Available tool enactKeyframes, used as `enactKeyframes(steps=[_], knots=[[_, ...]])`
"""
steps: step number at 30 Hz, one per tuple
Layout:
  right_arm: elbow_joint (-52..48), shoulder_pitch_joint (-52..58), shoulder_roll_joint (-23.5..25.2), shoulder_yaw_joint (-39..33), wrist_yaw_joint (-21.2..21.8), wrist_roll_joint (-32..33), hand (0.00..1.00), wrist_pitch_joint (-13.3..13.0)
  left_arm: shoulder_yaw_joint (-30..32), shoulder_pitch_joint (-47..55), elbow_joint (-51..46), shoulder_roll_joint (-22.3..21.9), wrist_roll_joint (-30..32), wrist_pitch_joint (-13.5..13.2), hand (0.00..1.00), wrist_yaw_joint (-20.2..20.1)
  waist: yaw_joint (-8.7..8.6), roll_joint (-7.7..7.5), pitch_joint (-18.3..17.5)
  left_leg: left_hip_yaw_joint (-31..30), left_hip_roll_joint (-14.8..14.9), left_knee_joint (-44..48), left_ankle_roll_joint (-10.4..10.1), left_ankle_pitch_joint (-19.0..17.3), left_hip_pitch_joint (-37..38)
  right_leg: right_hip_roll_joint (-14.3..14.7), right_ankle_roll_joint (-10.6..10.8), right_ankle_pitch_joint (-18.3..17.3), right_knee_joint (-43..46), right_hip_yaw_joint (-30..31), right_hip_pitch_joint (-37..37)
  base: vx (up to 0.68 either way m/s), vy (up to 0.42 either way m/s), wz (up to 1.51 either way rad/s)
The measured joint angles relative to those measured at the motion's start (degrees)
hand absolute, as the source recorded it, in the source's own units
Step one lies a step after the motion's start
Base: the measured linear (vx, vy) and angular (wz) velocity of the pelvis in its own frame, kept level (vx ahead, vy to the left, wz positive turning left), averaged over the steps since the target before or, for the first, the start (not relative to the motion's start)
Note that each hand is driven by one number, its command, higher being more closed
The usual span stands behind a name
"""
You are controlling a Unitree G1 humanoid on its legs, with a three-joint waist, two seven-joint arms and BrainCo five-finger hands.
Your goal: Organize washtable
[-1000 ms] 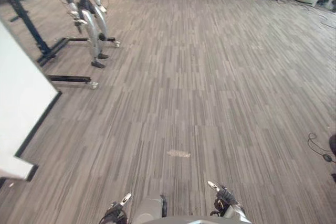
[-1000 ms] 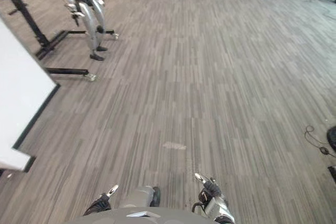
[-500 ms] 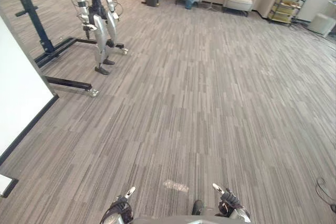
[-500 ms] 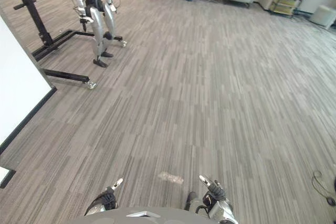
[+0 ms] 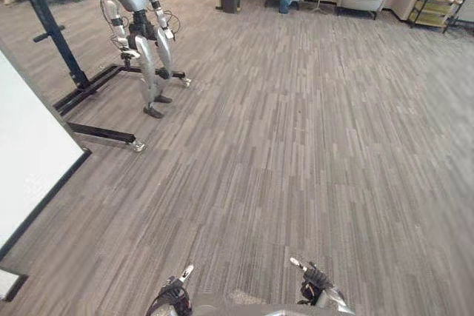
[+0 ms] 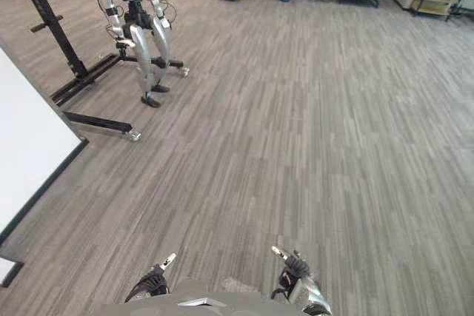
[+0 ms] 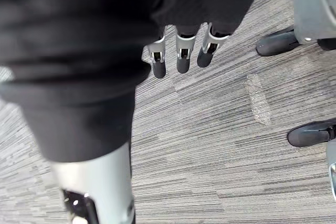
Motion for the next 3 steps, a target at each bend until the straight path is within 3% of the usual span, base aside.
enactKeyframes(steps=[1,3], knots=[[0.1,0.6,0.0,0.2,0.3,0.0,0.00,0.2,-1.5,-0.3,0.7,0.9,0.0,0.0,0.00,-0.1,-0.33,-0.88,-0.8,0.3,-0.6,-1.1,0.4,0.4,0.8,-0.7,0.6,0.4,-0.3,0.2,0.3,0.13,0.054,-0.03],[0.2,1.2,0.0,0.1,0.5,0.0,0.00,0.2,-2.5,-0.1,1.1,1.4,0.1,0.0,0.00,-0.1,-1.13,-0.74,-0.9,0.9,-1.4,-2.6,0.8,1.0,2.4,-1.5,1.2,0.8,-0.4,0.4,0.8,0.08,0.047,-0.04]])
